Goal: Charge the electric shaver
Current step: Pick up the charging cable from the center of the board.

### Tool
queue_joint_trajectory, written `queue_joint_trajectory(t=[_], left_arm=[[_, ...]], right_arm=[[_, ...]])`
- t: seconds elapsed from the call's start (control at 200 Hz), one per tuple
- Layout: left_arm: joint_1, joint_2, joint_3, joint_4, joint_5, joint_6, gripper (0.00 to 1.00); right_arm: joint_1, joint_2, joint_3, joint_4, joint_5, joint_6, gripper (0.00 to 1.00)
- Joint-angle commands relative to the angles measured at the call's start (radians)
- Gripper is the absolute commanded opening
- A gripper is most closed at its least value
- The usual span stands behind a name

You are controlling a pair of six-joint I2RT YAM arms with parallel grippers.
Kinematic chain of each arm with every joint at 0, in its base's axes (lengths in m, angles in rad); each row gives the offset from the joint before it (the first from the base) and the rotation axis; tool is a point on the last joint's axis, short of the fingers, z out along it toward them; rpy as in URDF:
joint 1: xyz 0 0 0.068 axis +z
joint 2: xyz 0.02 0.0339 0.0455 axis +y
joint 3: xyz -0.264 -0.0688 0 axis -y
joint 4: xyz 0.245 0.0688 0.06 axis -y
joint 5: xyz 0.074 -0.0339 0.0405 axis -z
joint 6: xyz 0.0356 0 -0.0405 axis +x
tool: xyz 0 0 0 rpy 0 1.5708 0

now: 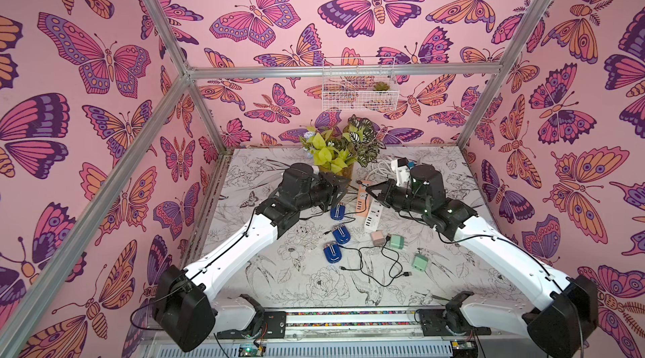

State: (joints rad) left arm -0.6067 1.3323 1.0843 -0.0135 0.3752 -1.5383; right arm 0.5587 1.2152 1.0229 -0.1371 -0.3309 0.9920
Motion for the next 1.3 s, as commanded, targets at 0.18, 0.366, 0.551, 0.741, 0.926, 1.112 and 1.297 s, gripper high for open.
queue_joint_trajectory(t=[0.18,0.366,0.551,0.741,0.926,1.112,1.297], left_arm=[[-0.022,0.104,0.074,0.025,0.019,0.0,0.41],[-0.025,0.118,0.087,0.049,0.031,0.0,0.4],[-0.033,0.129,0.079,0.058,0.058,-0.011,0.32],[-0.032,0.14,0.074,0.057,0.079,-0.009,0.29],[-0.033,0.175,0.101,0.057,0.089,0.001,0.25],[-0.031,0.184,0.107,0.068,0.087,0.008,0.08],[-0.011,0.176,0.107,0.126,0.159,0.096,0.0]], right_arm=[[0.016,-0.005,0.002,0.032,-0.04,0.016,0.0],[0.02,-0.002,-0.018,0.041,-0.043,0.023,0.0],[0.021,0.012,0.0,0.036,-0.03,0.016,0.0],[0.02,0.018,0.006,0.052,-0.028,0.021,0.0],[0.023,0.02,0.005,0.052,-0.045,0.024,0.0],[0.022,0.021,0.006,0.024,-0.04,0.013,0.0],[-0.004,0.038,0.076,-0.075,-0.041,-0.004,0.16]])
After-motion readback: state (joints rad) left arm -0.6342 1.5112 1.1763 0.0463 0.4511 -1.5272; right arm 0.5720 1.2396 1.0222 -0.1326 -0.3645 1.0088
